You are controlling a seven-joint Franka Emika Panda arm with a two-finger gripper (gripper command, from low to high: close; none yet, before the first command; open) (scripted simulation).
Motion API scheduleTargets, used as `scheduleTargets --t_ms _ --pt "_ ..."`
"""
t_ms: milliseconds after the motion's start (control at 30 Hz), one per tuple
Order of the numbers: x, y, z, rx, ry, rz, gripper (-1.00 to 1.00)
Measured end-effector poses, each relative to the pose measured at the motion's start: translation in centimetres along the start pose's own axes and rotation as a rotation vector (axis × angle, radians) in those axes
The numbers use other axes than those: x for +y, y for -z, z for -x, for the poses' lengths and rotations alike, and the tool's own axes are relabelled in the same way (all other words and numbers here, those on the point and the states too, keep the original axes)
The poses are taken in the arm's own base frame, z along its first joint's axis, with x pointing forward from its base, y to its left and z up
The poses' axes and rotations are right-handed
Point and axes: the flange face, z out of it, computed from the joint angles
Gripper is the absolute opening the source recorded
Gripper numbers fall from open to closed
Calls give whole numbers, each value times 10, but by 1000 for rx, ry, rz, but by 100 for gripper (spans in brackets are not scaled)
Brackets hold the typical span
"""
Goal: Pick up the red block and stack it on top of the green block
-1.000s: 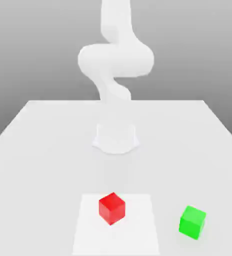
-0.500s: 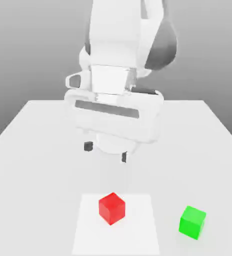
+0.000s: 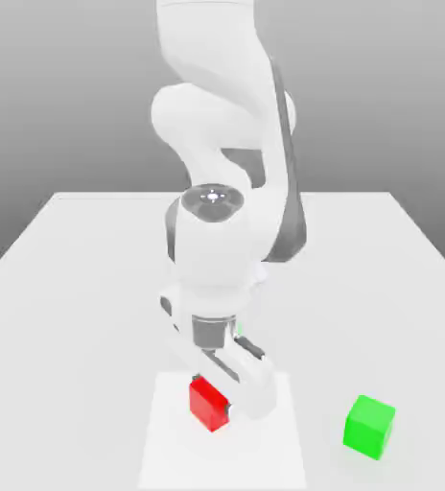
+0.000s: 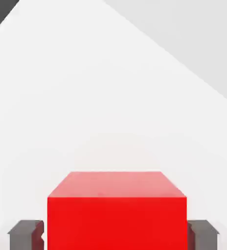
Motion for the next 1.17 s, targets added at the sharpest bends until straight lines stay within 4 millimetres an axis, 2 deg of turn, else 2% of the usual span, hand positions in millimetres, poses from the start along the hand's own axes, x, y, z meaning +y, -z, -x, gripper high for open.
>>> scheduleTargets --t_ms 100,300,367,467,567,600,667,767,800,1000,1067,1167 --pt "0 -2 0 0 0 0 -100" --pt "0 49 1 1 2 0 -100" --pt "-6 62 31 1 98 1 -100" --pt "-13 75 106 1 320 3 -100" --pt "-8 90 182 0 540 3 -100" --pt "-7 91 197 0 585 2 -100" --pt "-10 77 205 0 606 0 -100" --pt "-10 43 207 0 612 0 -100" --pt "-9 35 207 0 613 1 100" --pt "-9 31 207 0 614 2 100" --pt "-10 44 207 1 612 1 100" --pt "-10 78 207 1 612 1 100"
